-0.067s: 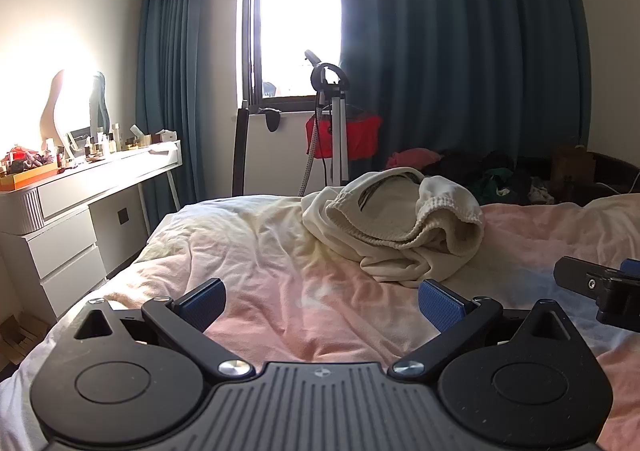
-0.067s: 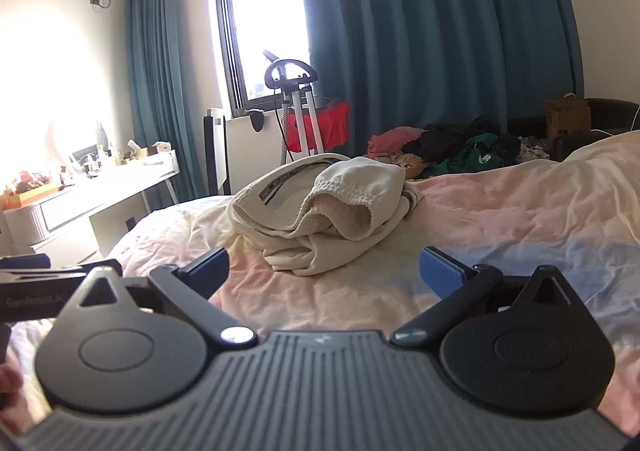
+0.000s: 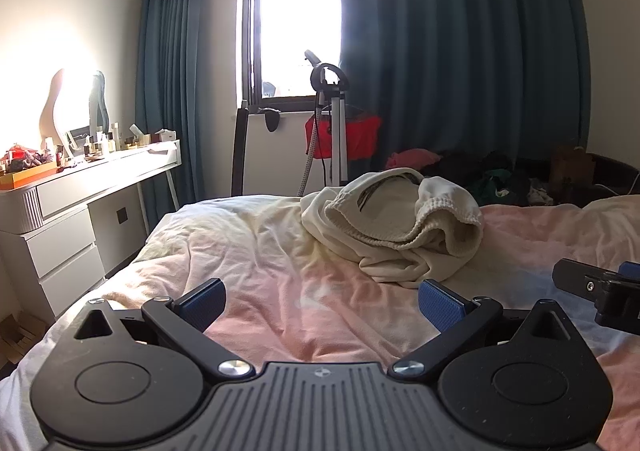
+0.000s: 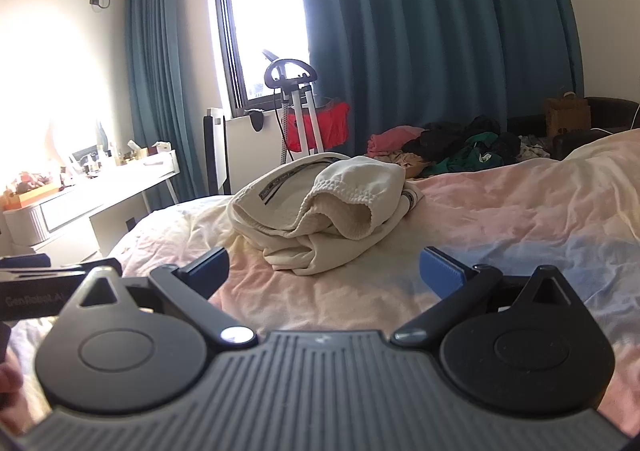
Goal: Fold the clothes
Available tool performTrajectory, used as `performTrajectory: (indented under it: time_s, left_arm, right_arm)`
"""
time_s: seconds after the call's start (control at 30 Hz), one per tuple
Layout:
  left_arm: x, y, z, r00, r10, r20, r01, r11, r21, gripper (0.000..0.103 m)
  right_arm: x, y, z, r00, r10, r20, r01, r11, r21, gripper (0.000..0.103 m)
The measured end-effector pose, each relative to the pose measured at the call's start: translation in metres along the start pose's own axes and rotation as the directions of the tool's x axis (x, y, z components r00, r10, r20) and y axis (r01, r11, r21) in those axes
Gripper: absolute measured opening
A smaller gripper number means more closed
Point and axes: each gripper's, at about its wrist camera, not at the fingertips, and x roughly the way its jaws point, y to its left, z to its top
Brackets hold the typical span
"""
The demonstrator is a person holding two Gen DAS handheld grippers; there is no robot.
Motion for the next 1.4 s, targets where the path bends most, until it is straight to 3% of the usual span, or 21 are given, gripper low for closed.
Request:
performTrajectory:
  time_s: [1.0,1.27,1.4]
  left_arm:
    - [0.006,-0.001,-0.002,1.0,-0.008,0.005,0.008,1.0,0.002,0.103]
    - [0.002,0.001,-0.001,1.0,-0.024,0.014,0.024,1.0,-0.009,0.103]
    - [0.001,0.001,0.0,1.0,-0.011,0.017,0.011,1.0,0.005,0.103]
  right_arm:
    - [0.002,0.001,-0.004,1.0,-0.004,0.004,0.004,1.0,-0.002,0.103]
    - [-0.003,0.008,-0.005,0.996,-0.049,0.078,0.053,0.997,-0.059,0.103]
    - [-0.001,0.005,-0.003,0.999,-0.03,0.045,0.032,0.998,-0.046,0.103]
